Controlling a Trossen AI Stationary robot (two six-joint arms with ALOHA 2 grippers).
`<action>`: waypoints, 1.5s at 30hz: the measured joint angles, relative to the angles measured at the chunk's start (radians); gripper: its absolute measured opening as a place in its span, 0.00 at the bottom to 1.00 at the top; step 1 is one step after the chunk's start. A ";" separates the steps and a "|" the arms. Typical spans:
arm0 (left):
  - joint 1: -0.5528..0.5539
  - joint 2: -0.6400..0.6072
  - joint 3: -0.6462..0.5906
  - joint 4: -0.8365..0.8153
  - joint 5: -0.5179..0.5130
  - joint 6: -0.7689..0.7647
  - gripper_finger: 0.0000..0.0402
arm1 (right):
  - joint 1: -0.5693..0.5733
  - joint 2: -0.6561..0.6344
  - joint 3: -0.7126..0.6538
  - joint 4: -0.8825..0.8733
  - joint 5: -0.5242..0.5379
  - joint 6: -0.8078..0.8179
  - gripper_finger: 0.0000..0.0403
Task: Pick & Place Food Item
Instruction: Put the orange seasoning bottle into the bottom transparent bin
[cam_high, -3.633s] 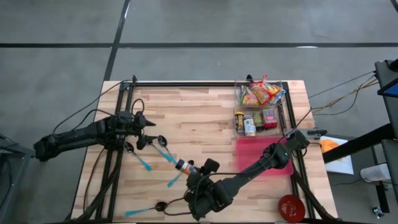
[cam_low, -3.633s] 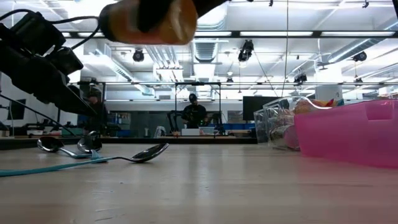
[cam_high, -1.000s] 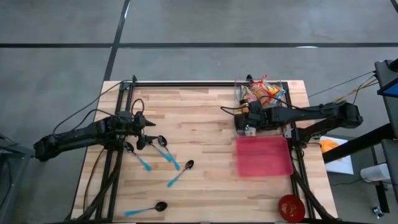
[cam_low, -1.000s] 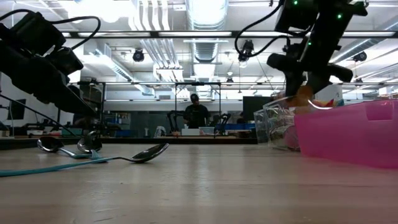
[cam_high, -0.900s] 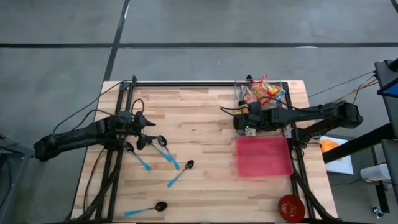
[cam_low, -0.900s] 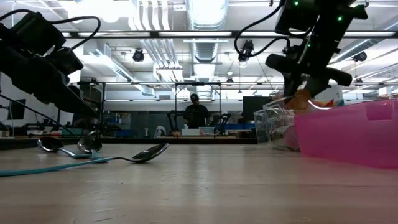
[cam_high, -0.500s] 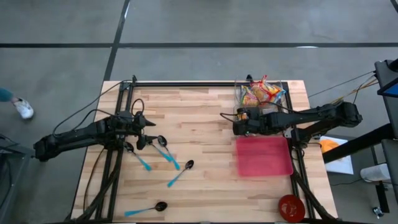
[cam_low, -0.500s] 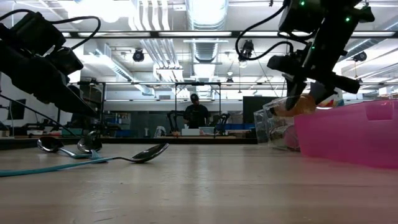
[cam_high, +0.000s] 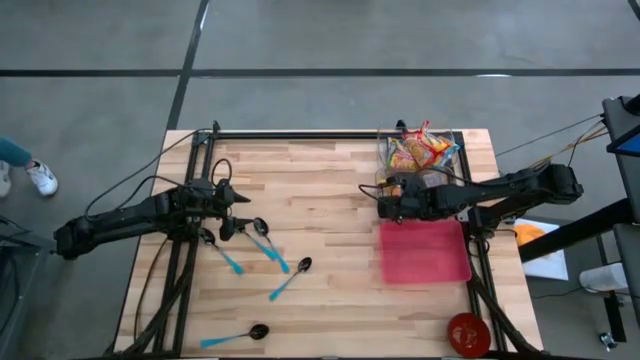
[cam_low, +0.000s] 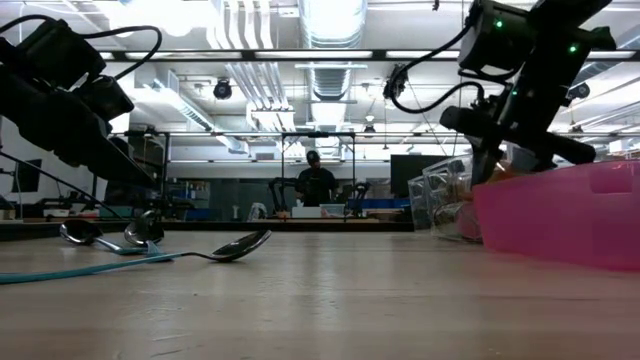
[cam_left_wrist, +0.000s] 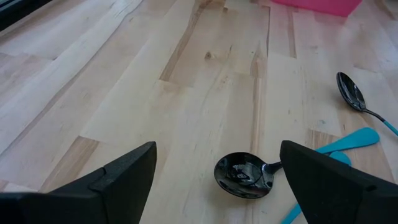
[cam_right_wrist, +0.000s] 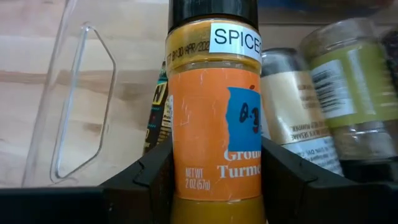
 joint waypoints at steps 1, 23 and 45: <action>0.000 0.000 0.000 0.000 0.000 0.000 0.86 | 0.000 0.000 -0.004 0.007 0.001 -0.004 0.43; 0.000 0.000 0.000 0.000 0.000 0.000 0.86 | 0.000 0.001 -0.018 0.051 0.024 -0.041 0.57; 0.000 0.000 0.000 0.000 0.000 0.000 0.86 | 0.000 -0.052 0.008 0.053 0.065 -0.143 0.79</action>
